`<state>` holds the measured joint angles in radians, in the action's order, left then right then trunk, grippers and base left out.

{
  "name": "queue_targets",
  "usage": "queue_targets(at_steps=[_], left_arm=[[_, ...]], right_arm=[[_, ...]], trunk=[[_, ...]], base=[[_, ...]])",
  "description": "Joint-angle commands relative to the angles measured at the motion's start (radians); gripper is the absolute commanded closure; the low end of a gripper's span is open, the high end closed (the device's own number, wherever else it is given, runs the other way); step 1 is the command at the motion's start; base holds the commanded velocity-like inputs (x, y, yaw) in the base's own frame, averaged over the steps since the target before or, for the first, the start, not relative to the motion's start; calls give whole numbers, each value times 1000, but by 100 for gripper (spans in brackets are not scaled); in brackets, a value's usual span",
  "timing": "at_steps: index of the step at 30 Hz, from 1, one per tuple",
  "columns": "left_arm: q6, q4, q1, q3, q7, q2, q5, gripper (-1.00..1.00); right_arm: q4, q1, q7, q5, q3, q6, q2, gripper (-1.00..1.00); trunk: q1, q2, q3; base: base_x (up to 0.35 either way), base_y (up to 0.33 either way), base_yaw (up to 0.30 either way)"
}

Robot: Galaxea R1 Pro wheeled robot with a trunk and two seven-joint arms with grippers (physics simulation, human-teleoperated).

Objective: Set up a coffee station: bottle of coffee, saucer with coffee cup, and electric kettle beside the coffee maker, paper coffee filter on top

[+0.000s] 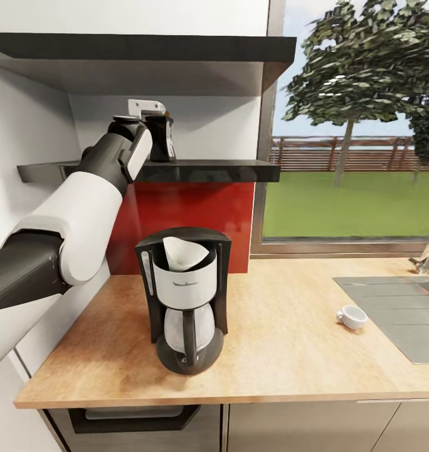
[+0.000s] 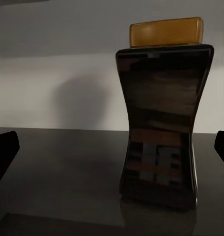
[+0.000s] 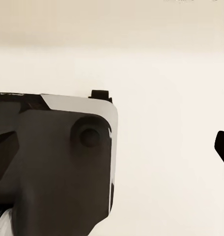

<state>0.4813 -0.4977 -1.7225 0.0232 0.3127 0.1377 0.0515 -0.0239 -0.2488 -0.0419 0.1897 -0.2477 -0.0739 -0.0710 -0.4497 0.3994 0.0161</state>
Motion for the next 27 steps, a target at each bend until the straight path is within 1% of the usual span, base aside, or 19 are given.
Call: queue_targets(at_steps=[1, 22, 27], left_arm=[[7, -1, 0, 3, 2, 0, 5, -100], [7, 1, 2, 0, 2, 0, 4, -100], [-2, 2, 10, 2, 2, 2, 4, -100]], right_arm=[[-2, 0, -3, 10, -8, -5, -1, -100], [-2, 3, 0, 11, -8, -4, -4, -100], [-2, 3, 2, 11, -8, -4, -6, -100]], trunk=[[0, 1, 0], [0, 1, 0], [0, 1, 0]], base=[[5, 0, 0], [9, 0, 0], [33, 0, 0]])
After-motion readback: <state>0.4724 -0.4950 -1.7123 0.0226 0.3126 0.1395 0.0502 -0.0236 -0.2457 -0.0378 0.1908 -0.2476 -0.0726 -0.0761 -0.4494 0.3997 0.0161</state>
